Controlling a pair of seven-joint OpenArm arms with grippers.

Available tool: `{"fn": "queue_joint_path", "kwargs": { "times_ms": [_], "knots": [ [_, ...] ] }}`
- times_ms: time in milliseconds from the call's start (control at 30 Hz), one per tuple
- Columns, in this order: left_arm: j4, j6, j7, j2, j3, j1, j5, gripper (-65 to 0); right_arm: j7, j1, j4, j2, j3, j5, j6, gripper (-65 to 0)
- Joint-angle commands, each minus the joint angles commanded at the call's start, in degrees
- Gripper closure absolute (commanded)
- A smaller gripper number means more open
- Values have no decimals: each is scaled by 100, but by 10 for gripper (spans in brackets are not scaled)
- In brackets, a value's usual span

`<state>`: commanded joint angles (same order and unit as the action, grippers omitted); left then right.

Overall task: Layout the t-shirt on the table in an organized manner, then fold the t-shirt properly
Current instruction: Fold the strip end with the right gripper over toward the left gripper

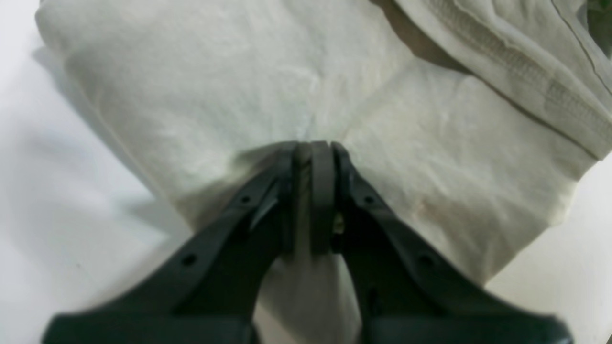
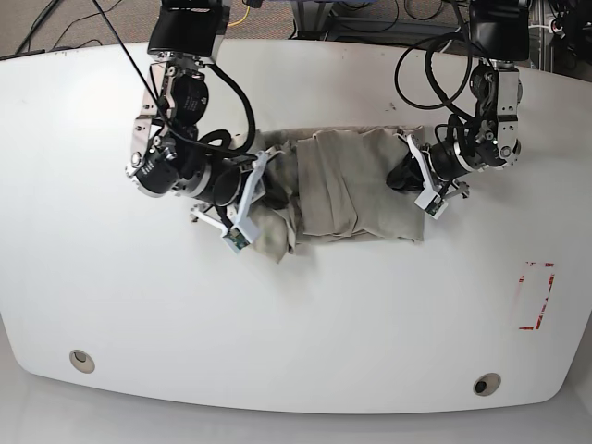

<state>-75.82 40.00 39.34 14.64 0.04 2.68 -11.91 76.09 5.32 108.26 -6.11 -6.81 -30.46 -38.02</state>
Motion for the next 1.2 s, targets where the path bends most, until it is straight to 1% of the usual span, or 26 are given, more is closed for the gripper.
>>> {"fn": "queue_joint_path", "kwargs": {
  "times_ms": [133, 300, 467, 700, 767, 833, 867, 900, 933, 1033, 1100, 1133, 1200],
  "knots": [
    [-9, 0, 0, 0, 0, 79, 0, -40, -202, 0, -9, -176, 440, 343, 26, 0],
    [-9, 0, 0, -9, 0, 88, 0, -40, -510, -35, -105, -237, 1055, 624, 35, 0],
    [-9, 0, 0, -18, 0, 97, 0, -40, -721, 0, -466, -281, 1284, 633, 35, 0],
    [-9, 0, 0, -26, 0, 97, -9, -40, -765, 70, -800, -289, 1292, 624, 35, -3],
    [-9, 0, 0, -26, 0, 97, -9, -40, -774, 79, -888, -289, 1301, 624, 35, -33],
    [-9, 0, 0, -26, 0, 97, -9, -40, -809, 141, -967, -289, 1310, 624, 35, -117],
    [-9, 0, 0, -26, 0, 97, -9, -40, -826, 158, -985, -289, 1310, 624, 35, -132],
    [-9, 0, 0, -26, 0, 97, -9, -40, -888, 193, -1037, -289, 1354, 624, 35, -165],
    [-9, 0, 0, -26, 0, 97, -9, -40, -985, 229, -1090, -289, 1459, 624, 35, -182],
    [-9, 0, 0, -35, 0, 97, -9, -40, -1275, 299, -1213, -289, 1705, 624, 79, -181],
    [-9, 0, 0, -35, 0, 97, -9, -40, -1371, 334, -1310, -289, 1837, 615, 229, -197],
    [-9, 0, 0, -35, 0, 97, -9, -40, -1424, 343, -1354, -289, 1899, 615, 308, -216],
    [-9, 0, 0, -35, 0, 97, -9, -40, -1512, 448, -1468, -289, 2092, 615, 510, -292]
  ]
}}
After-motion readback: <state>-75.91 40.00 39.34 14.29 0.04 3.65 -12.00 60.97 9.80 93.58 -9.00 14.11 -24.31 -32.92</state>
